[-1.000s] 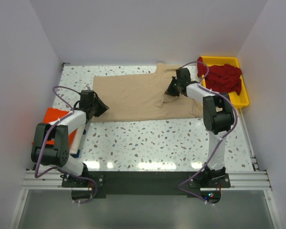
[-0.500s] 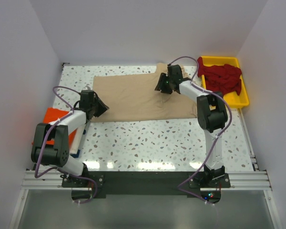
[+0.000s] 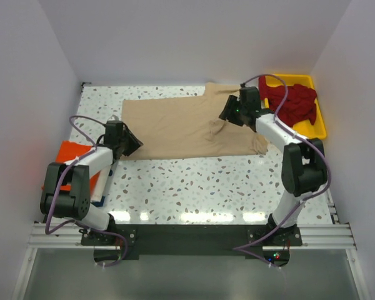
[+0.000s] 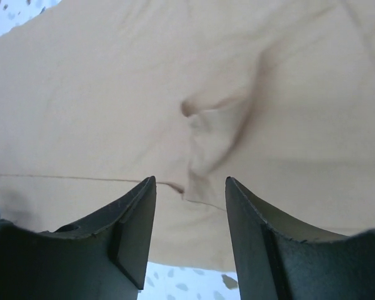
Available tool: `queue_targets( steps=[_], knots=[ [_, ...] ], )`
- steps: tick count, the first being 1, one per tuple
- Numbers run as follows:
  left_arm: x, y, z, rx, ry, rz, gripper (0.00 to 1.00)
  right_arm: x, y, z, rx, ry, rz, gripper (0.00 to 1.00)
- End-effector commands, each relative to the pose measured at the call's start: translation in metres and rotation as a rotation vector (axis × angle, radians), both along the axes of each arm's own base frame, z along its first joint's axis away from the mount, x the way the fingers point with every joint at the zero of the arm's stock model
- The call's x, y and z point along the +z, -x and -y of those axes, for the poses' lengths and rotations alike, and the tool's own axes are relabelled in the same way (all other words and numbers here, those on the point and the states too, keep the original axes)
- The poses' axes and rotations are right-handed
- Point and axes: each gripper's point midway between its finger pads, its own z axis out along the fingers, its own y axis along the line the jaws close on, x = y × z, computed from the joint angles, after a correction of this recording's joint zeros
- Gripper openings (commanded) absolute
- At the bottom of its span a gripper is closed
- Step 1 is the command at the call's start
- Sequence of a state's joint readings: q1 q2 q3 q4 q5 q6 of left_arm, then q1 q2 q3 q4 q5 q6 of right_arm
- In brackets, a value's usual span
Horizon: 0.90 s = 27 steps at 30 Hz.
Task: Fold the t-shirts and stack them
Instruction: Fold the tshirt
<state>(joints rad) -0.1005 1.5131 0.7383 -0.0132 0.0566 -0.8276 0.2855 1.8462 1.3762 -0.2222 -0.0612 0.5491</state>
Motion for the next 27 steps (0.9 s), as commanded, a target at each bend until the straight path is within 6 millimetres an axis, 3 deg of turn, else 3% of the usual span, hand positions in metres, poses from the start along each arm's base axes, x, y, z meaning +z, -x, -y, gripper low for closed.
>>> queue_targets(
  steps=[1,2,4,5,7,10,20,27],
  knots=[
    [0.014,-0.010,0.003,0.002,0.023,0.080,0.39,-0.009,0.018,0.066,-0.169,0.022,-0.046,0.51],
    [0.015,-0.012,0.004,0.003,0.031,0.095,0.39,-0.004,0.025,0.075,-0.184,0.010,-0.043,0.49],
    [0.014,-0.013,0.006,0.005,0.050,0.105,0.39,-0.022,0.044,0.104,-0.238,0.024,-0.093,0.48],
    [0.013,-0.014,0.007,0.008,0.054,0.115,0.38,-0.013,0.050,0.112,-0.254,0.028,-0.074,0.48],
    [0.007,-0.013,0.006,0.017,0.054,0.104,0.38,-0.024,0.068,0.136,-0.299,0.075,-0.107,0.48],
    [0.000,-0.012,0.003,0.033,0.047,0.097,0.37,-0.028,0.086,0.157,-0.346,0.117,-0.133,0.48],
    [-0.036,0.005,-0.021,0.140,-0.035,0.025,0.35,-0.057,0.109,0.172,-0.400,0.180,-0.213,0.51],
    [-0.042,0.010,-0.024,0.142,-0.053,0.009,0.35,-0.083,0.111,0.178,-0.431,0.209,-0.278,0.49]
  ],
)
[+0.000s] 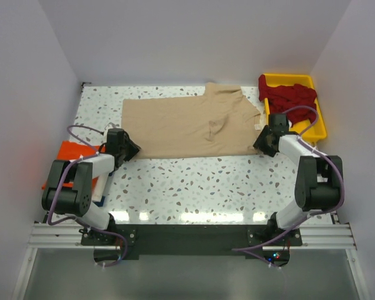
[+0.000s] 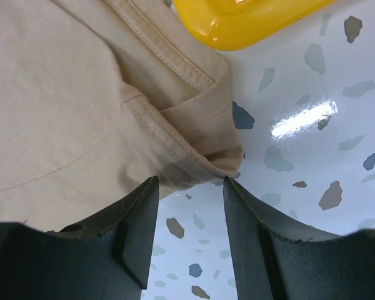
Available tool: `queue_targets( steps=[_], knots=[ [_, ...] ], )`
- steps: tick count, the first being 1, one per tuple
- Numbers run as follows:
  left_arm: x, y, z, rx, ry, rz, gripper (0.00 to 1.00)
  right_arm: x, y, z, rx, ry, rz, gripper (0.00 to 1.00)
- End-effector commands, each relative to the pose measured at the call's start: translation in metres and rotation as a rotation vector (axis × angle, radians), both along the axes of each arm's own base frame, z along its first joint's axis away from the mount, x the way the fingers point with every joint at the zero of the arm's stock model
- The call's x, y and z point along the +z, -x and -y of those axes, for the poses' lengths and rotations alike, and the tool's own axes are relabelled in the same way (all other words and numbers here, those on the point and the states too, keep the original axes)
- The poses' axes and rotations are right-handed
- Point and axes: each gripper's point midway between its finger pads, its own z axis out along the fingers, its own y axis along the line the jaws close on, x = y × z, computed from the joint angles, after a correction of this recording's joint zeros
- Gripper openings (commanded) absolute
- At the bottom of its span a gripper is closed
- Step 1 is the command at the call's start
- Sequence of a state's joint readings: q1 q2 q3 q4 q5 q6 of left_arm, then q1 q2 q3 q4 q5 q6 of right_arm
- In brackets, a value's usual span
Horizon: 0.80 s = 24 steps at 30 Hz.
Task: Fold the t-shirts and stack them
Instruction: Fold the tshirt
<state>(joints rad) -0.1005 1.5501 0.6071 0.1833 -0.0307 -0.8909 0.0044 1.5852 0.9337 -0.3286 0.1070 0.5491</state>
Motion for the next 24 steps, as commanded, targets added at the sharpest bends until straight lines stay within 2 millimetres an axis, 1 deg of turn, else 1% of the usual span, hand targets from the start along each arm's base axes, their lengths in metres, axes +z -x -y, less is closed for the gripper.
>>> queue_targets(
  steps=[1,2,3,5,7,8,10,11,13,14,16,18,19,20,21,22,23,24],
  knots=[
    [-0.013,0.007,-0.011,0.038,-0.041,-0.028,0.35,-0.010,-0.001,0.012,-0.042,0.051,-0.022,0.49],
    [-0.013,0.008,-0.012,0.039,-0.045,-0.031,0.35,-0.012,0.000,0.023,-0.071,0.061,-0.027,0.49],
    [-0.015,0.009,-0.012,0.042,-0.051,-0.035,0.35,-0.014,0.001,0.027,-0.082,0.068,-0.037,0.49],
    [-0.016,0.009,-0.014,0.047,-0.055,-0.041,0.35,-0.021,0.001,0.028,-0.083,0.068,-0.054,0.49],
    [-0.016,0.011,-0.015,0.053,-0.058,-0.048,0.35,-0.023,-0.001,0.029,-0.084,0.067,-0.059,0.46],
    [-0.016,0.011,-0.016,0.056,-0.061,-0.046,0.35,-0.024,-0.002,0.029,-0.082,0.064,-0.062,0.41],
    [-0.017,0.013,-0.018,0.062,-0.067,-0.056,0.35,-0.027,-0.001,0.028,-0.078,0.066,-0.073,0.35],
    [-0.017,0.014,-0.018,0.063,-0.071,-0.057,0.35,-0.027,-0.001,0.028,-0.077,0.065,-0.072,0.28],
    [-0.018,0.016,-0.021,0.074,-0.078,-0.067,0.35,-0.027,0.001,0.028,-0.074,0.070,-0.079,0.20],
    [-0.018,0.016,-0.022,0.079,-0.081,-0.065,0.35,-0.026,0.002,0.028,-0.074,0.067,-0.079,0.14],
    [-0.018,0.020,-0.025,0.091,-0.090,-0.070,0.35,-0.024,0.005,0.025,-0.068,0.056,-0.081,0.05],
    [-0.019,0.023,-0.027,0.100,-0.099,-0.078,0.35,-0.025,0.012,0.025,-0.068,0.049,-0.093,0.02],
    [-0.018,0.025,-0.028,0.103,-0.102,-0.081,0.34,-0.019,0.013,0.024,-0.067,0.047,-0.081,0.01],
    [-0.019,0.027,-0.030,0.108,-0.109,-0.085,0.34,-0.020,0.017,0.026,-0.080,0.054,-0.089,0.00],
    [-0.021,0.031,-0.030,0.108,-0.115,-0.097,0.34,-0.020,0.024,0.027,-0.088,0.057,-0.106,0.00],
    [-0.020,0.033,-0.031,0.112,-0.117,-0.096,0.34,-0.014,0.026,0.027,-0.093,0.056,-0.095,0.00],
    [-0.021,0.035,-0.033,0.117,-0.125,-0.099,0.34,-0.014,0.031,0.030,-0.121,0.063,-0.106,0.00],
    [-0.024,0.041,-0.034,0.120,-0.129,-0.115,0.34,-0.013,0.039,0.030,-0.128,0.064,-0.130,0.00]
  ],
)
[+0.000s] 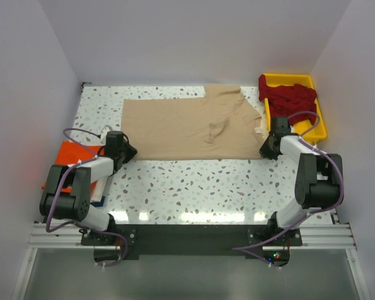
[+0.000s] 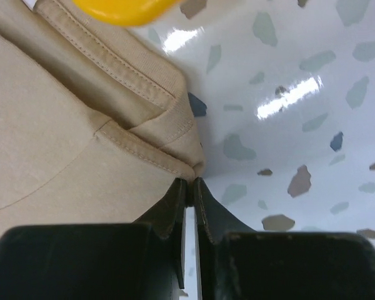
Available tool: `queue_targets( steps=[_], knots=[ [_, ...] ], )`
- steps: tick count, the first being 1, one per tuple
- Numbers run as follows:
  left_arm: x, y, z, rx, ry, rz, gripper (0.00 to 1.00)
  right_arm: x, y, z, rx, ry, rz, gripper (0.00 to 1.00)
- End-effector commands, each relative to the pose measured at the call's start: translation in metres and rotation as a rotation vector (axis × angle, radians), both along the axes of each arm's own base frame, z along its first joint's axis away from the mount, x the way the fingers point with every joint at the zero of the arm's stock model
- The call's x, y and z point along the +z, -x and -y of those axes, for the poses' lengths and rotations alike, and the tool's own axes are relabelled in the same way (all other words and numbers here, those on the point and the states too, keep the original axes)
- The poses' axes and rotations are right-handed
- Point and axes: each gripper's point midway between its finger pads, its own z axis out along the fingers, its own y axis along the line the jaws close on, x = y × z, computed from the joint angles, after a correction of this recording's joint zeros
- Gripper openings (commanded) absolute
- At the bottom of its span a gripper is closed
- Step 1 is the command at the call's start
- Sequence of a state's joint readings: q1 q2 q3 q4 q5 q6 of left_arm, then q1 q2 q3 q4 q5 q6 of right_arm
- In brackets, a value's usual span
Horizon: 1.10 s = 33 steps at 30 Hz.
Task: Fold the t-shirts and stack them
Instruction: Fold the tshirt
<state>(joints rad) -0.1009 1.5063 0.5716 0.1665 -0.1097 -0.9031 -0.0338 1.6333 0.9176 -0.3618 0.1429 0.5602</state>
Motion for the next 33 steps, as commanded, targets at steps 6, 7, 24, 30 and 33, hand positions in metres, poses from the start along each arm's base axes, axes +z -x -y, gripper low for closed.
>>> queue_targets(
  steps=[6,7,24,30,33],
  knots=[
    [-0.028,0.056,-0.022,0.065,-0.081,-0.135,0.33,0.030,0.052,0.010,-0.125,0.024,-0.030,0.00],
    [-0.025,0.059,-0.021,0.064,-0.079,-0.125,0.32,0.035,0.055,0.009,-0.144,0.016,-0.011,0.00],
    [-0.026,0.127,-0.027,0.133,-0.051,-0.143,0.31,0.064,0.127,0.014,-0.281,0.015,0.053,0.18],
    [0.011,0.104,-0.015,0.049,-0.033,-0.038,0.41,0.078,0.108,0.006,-0.200,-0.014,0.112,0.41],
    [0.035,0.088,-0.007,-0.013,-0.026,0.020,0.43,0.082,0.083,-0.024,-0.014,-0.129,0.181,0.43]
  ],
)
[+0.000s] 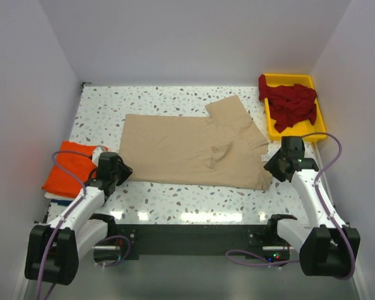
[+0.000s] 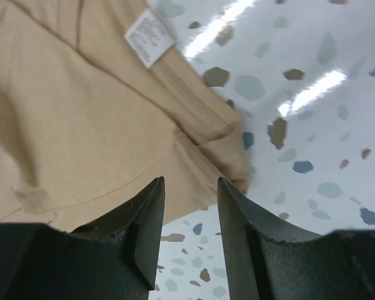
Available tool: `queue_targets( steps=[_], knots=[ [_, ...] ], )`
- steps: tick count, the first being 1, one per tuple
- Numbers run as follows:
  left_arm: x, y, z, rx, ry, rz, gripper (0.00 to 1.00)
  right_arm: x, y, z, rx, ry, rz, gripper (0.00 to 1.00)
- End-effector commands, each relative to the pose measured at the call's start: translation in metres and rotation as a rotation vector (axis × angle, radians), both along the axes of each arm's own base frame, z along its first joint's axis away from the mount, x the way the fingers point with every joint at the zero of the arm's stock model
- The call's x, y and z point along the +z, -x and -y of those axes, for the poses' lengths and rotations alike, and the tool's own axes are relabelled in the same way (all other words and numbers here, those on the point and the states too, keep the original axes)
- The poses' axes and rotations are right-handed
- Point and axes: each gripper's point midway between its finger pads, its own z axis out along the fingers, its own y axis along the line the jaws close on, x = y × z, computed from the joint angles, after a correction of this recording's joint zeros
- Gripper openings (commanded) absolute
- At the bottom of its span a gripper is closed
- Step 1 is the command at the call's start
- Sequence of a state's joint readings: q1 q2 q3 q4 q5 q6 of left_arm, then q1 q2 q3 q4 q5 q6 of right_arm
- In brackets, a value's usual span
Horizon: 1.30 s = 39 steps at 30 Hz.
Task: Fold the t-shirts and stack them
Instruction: Fold the tshirt
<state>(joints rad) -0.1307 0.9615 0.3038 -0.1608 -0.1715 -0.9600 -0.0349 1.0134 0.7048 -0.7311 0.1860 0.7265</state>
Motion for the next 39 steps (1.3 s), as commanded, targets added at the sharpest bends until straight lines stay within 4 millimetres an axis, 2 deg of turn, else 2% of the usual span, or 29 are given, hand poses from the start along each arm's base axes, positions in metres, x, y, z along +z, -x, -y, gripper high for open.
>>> queue_targets(
  steps=[1,2,4,5,8,9,11,12,19,22,29,30,33,36,39],
  knots=[
    [0.034,-0.020,0.009,-0.093,-0.016,0.069,0.44,0.020,-0.039,-0.028,0.209,-0.079,0.152,0.43],
    [0.048,-0.030,0.012,-0.106,-0.013,0.103,0.44,0.024,-0.049,-0.034,0.234,-0.074,0.188,0.44],
    [0.054,-0.037,0.018,-0.152,-0.009,0.115,0.44,0.027,-0.057,-0.053,0.298,-0.069,0.203,0.42],
    [0.064,-0.044,0.021,-0.157,-0.003,0.136,0.44,0.024,-0.066,-0.059,0.315,-0.061,0.204,0.39],
    [0.071,-0.057,0.029,-0.192,0.017,0.153,0.43,0.025,-0.085,-0.087,0.384,-0.064,0.218,0.34],
    [0.068,-0.059,0.031,-0.200,0.022,0.139,0.43,0.009,-0.089,-0.093,0.394,-0.069,0.172,0.29],
    [0.074,-0.067,0.035,-0.213,0.033,0.157,0.43,0.007,-0.102,-0.107,0.418,-0.067,0.183,0.25],
    [0.073,-0.069,0.035,-0.213,0.033,0.153,0.43,-0.006,-0.106,-0.112,0.424,-0.063,0.152,0.24],
    [0.072,-0.078,0.036,-0.222,0.024,0.148,0.43,-0.024,-0.146,-0.152,0.492,-0.065,0.137,0.20],
    [0.072,-0.081,0.036,-0.223,0.022,0.145,0.43,-0.023,-0.155,-0.165,0.506,-0.068,0.141,0.20],
    [0.071,-0.087,0.037,-0.223,0.022,0.139,0.42,-0.037,-0.160,-0.188,0.534,-0.073,0.114,0.20],
    [0.068,-0.087,0.037,-0.223,0.021,0.133,0.42,-0.047,-0.158,-0.188,0.535,-0.070,0.091,0.20],
    [0.069,-0.089,0.041,-0.237,0.038,0.134,0.42,-0.057,-0.158,-0.194,0.544,-0.080,0.074,0.20],
    [0.071,-0.093,0.042,-0.236,0.042,0.140,0.43,-0.058,-0.158,-0.196,0.550,-0.084,0.073,0.20],
    [0.080,-0.104,0.042,-0.223,0.038,0.159,0.44,-0.046,-0.164,-0.198,0.562,-0.077,0.091,0.20]
  ],
)
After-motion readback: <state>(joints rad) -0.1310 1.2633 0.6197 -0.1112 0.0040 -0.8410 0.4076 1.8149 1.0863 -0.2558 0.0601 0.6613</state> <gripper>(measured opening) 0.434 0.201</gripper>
